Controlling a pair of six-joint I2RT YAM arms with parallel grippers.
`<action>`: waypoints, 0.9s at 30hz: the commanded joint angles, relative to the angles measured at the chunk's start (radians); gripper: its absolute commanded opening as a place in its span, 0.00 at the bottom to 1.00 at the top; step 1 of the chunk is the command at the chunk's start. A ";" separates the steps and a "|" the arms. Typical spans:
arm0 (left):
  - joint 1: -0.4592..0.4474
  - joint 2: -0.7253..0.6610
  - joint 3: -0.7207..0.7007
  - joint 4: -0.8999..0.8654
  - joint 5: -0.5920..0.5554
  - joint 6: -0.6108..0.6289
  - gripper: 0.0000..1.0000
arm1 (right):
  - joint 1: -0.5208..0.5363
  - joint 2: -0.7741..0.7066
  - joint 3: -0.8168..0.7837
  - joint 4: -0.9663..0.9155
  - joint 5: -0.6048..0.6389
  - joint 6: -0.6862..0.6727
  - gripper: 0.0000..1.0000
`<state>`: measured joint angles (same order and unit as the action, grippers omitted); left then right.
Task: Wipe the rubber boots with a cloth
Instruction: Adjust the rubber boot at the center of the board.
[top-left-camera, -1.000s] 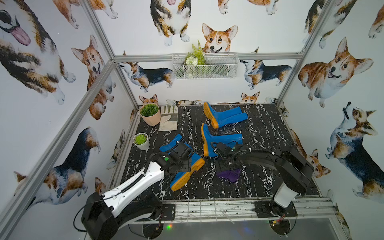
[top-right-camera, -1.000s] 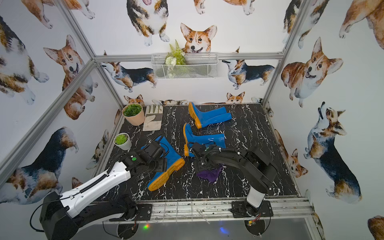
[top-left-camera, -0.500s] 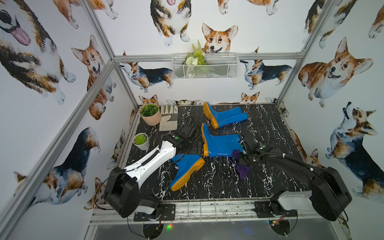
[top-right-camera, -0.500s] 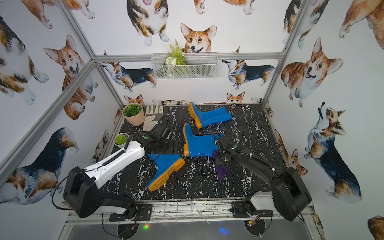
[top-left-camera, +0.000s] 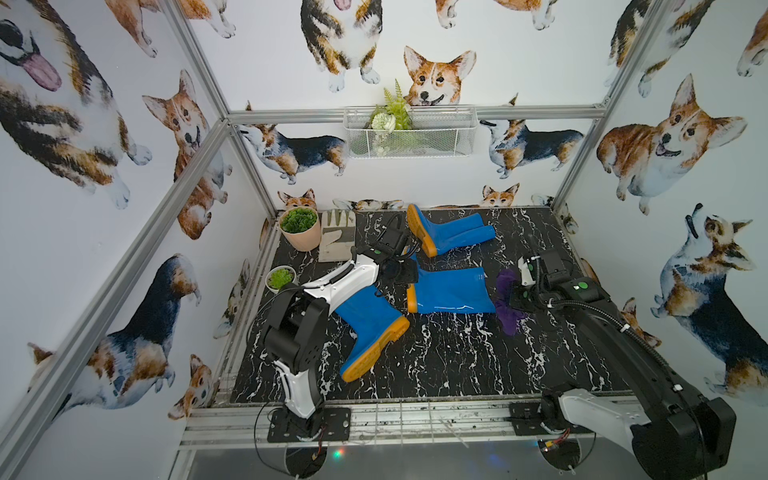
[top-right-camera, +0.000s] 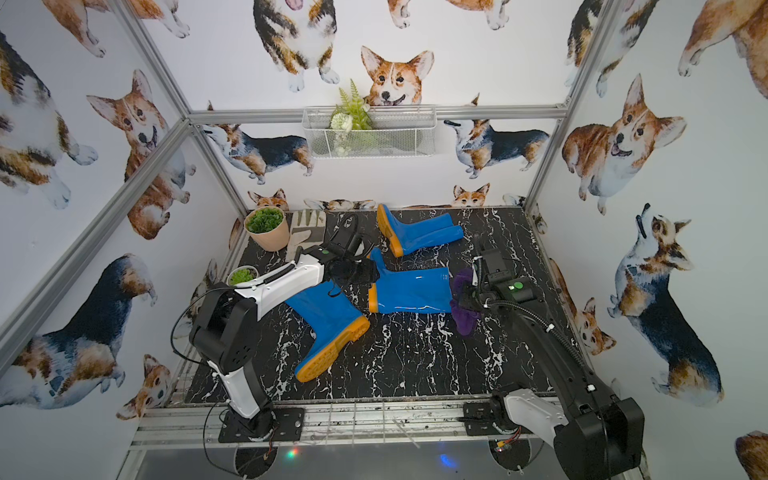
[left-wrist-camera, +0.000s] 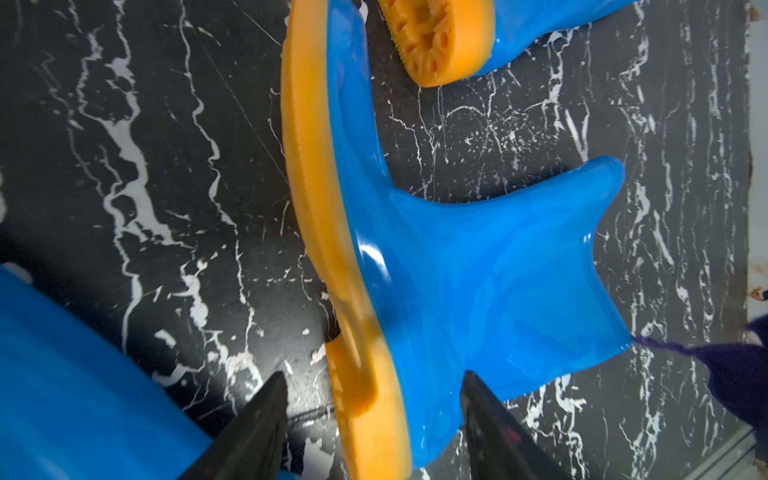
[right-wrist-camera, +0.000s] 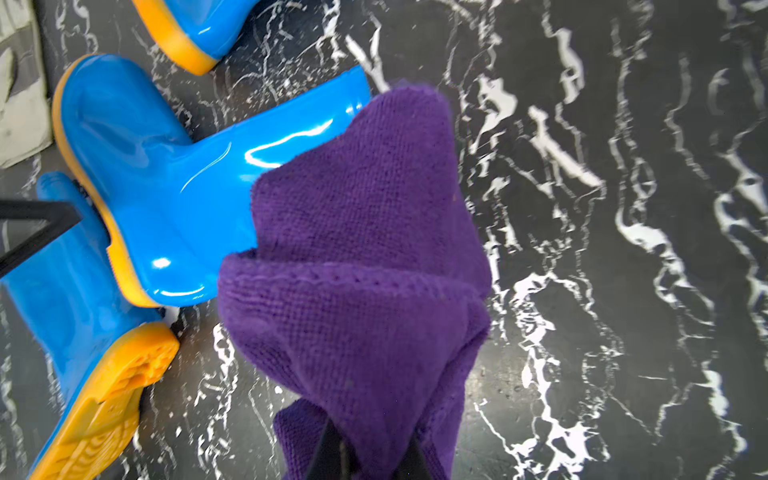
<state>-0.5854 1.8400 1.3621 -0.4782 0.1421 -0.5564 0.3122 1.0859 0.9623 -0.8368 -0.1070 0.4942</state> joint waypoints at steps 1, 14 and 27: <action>-0.038 0.069 0.020 0.027 -0.012 -0.023 0.63 | -0.001 -0.015 0.013 -0.005 -0.068 -0.009 0.00; -0.264 0.010 0.049 -0.113 -0.098 -0.149 0.03 | 0.006 -0.065 0.076 -0.068 -0.089 0.026 0.00; -0.331 -0.149 -0.035 -0.204 -0.248 -0.354 0.60 | 0.296 0.114 0.031 0.112 -0.054 0.161 0.00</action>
<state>-0.9184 1.7287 1.3407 -0.6876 -0.0498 -0.8932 0.5972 1.1751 0.9981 -0.8059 -0.1539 0.6022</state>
